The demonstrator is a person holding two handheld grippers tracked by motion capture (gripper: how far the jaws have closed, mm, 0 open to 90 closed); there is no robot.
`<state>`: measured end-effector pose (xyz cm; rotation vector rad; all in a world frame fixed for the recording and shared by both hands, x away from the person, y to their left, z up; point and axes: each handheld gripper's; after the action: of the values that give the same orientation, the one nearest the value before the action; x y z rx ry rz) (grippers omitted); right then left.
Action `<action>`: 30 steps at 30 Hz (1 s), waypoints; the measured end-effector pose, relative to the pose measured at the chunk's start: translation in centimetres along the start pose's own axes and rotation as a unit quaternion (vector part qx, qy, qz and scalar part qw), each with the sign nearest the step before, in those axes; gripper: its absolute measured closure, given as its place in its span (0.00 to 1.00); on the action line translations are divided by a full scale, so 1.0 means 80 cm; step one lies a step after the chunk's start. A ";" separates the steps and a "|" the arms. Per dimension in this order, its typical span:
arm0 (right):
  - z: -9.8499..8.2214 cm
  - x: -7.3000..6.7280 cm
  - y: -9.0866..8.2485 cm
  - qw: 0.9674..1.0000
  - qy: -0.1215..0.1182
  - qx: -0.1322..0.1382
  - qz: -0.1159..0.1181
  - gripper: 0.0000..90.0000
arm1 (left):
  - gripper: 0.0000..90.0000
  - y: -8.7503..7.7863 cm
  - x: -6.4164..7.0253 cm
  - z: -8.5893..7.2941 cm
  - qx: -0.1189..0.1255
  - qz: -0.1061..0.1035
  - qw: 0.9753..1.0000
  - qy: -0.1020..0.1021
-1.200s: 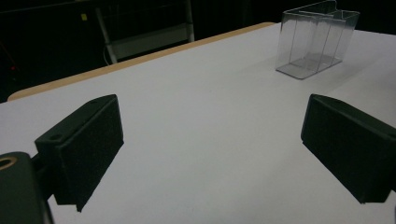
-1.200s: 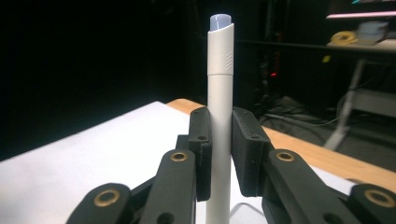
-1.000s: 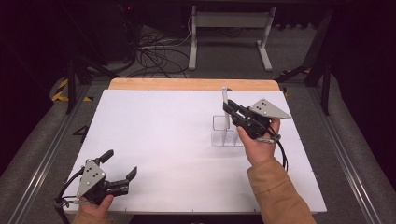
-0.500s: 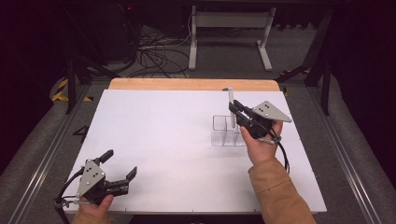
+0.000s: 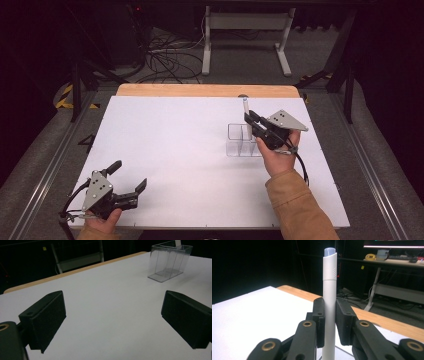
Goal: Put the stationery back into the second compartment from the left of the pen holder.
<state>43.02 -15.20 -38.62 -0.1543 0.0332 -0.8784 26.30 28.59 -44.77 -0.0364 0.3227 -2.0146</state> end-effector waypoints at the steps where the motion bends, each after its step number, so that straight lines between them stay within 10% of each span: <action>1: -0.001 0.000 0.001 1.000 0.002 -0.004 0.003 0.88 | 0.07 0.000 0.000 0.000 0.000 0.000 1.000 0.000; 18: -0.016 0.005 0.004 0.999 0.028 -0.043 -0.001 0.86 | 0.07 0.001 0.000 0.000 0.001 -0.001 1.000 -0.001; 30: -0.009 0.000 -0.005 0.999 0.028 -0.027 -0.001 0.45 | 0.07 0.002 0.000 0.001 0.002 -0.001 1.000 0.001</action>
<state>42.64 -15.58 -39.28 -0.1798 0.1101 -0.8833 26.47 28.52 -44.78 -0.0322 0.3189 -2.0167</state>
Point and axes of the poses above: each handheld gripper's, and its own axes: y roughly forward along the jaws, z roughly out of its top, x roughly to its right, and after that the axes turned 3 degrees about z, right-handed
